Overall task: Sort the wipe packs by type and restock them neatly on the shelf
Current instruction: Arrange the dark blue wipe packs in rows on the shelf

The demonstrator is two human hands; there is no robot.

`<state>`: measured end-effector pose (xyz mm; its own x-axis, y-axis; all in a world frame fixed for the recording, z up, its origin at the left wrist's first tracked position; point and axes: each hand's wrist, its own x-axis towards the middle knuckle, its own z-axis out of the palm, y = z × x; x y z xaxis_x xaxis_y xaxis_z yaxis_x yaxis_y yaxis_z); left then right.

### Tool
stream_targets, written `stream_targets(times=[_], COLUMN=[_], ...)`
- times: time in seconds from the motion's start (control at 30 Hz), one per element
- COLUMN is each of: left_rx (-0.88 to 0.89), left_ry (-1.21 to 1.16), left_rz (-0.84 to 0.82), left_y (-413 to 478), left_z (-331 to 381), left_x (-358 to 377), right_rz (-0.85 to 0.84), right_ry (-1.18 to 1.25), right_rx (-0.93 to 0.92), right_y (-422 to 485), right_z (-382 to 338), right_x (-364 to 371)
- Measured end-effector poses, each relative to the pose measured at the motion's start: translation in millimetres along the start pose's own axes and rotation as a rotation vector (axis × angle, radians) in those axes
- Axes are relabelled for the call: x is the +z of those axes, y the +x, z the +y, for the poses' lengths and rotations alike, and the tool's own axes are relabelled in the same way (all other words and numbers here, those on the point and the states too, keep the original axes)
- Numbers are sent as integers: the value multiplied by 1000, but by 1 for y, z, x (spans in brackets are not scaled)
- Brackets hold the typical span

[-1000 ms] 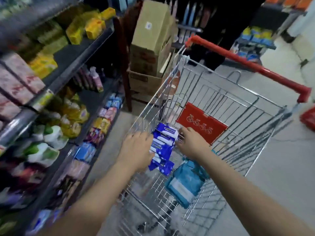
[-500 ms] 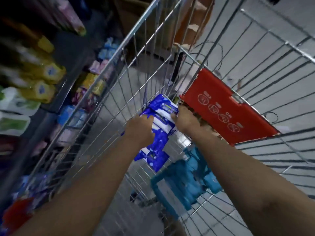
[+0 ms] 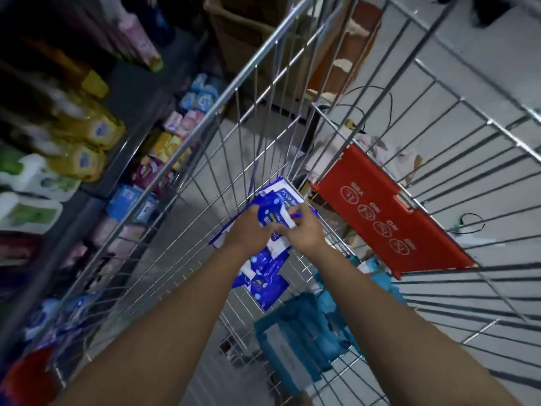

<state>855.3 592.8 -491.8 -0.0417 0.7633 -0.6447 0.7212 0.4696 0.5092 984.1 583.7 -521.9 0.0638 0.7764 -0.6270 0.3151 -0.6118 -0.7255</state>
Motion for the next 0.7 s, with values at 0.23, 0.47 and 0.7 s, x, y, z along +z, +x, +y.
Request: stream_targets(times=[0.23,0.47,0.7], left_rx=[107,510,654], left_ry=[-226,-231,27], left_rz=[-7,-127,81], left_y=[-66,-209,-384], left_z=[27,2,-146], left_x=[-62,-193,-355], right_rz=[-251,-339,-472], right_ry=[741,666,106], right_rx=[224,-32,-565], right_y=[-77,-202,-367], right_z=[-48,-150,-267], right_x=[-7,4,167])
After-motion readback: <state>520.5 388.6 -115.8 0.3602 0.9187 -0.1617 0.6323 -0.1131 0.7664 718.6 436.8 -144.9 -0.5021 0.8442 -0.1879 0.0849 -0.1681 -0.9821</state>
